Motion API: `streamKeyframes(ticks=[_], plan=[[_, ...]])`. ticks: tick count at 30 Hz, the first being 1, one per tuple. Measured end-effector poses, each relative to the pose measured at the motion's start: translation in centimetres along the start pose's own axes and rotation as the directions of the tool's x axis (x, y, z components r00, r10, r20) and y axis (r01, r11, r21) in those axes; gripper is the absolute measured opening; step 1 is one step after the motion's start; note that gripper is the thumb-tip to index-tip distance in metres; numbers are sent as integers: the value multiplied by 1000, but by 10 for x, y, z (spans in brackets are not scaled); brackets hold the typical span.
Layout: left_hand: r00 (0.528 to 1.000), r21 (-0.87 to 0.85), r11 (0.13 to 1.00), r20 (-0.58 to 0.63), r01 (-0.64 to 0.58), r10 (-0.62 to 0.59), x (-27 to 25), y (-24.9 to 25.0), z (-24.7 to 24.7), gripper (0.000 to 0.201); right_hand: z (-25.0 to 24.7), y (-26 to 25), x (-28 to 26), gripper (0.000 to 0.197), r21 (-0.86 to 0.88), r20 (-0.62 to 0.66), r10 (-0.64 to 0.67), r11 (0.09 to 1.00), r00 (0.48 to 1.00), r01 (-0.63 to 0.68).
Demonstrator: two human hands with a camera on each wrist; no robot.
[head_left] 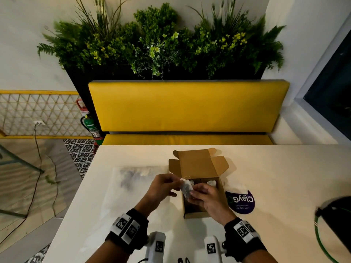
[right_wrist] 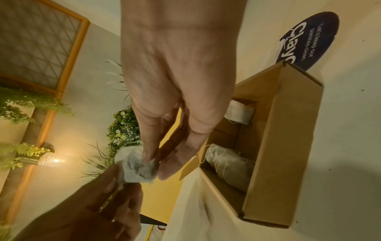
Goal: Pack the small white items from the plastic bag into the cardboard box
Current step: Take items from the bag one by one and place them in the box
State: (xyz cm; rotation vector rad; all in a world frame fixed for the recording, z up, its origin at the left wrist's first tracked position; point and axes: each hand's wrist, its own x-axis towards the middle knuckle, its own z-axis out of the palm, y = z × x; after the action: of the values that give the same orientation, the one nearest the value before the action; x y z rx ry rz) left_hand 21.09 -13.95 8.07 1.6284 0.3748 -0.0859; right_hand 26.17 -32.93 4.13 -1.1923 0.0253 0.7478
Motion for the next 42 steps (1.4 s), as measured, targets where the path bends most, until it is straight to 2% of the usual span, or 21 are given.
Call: streamKeyframes(ticks=[5, 9, 11, 13, 17, 21, 24, 28, 30, 35, 39, 42], plan=[[991, 287, 949, 38, -131, 126, 6, 3, 5, 17, 2, -2, -5, 34, -138, 17, -84, 987, 996, 86], [973, 345, 910, 86, -231, 214, 4, 9, 9, 14, 1, -6, -4, 25, -258, 10, -169, 952, 986, 165], [952, 363, 881, 84, -303, 293, 1, 12, 10, 24, 0, -8, -3, 23, -281, 6, -190, 942, 982, 184], [916, 431, 813, 101, -391, 387, -2, 14, 11, 27, -1, -9, -2, 20, -274, 14, -194, 943, 981, 191], [849, 564, 657, 167, -500, 502, -5, 18, 14, 11, 0, -12, -2, 26, -243, 37, -179, 953, 983, 182], [874, 586, 667, 170, -461, 455, -2, 16, 15, 11, -4, -11, -2, 26, -252, 36, -187, 949, 982, 190], [899, 614, 672, 165, -415, 405, 1, 12, 17, 13, -11, -11, -3, 21, -374, 42, -206, 904, 978, 207], [948, 585, 745, 205, -319, 245, 9, -1, 23, 15, -22, -6, 0, 19, -628, 65, -255, 741, 965, 238], [958, 614, 737, 220, -284, 187, 12, -9, 28, 17, -28, 1, 7, 15, -733, 71, -263, 641, 962, 229], [969, 756, 611, 233, -236, 85, 18, -34, 40, 17, -30, 18, 20, 9, -896, 17, -172, 435, 985, 91], [978, 874, 439, 201, -206, 58, 19, -48, 43, 21, -31, 30, 28, 12, -915, -10, -107, 403, 994, 34], [982, 915, 356, 186, -190, 45, 20, -51, 47, 30, -32, 34, 32, 9, -929, -13, -89, 369, 996, 20]])
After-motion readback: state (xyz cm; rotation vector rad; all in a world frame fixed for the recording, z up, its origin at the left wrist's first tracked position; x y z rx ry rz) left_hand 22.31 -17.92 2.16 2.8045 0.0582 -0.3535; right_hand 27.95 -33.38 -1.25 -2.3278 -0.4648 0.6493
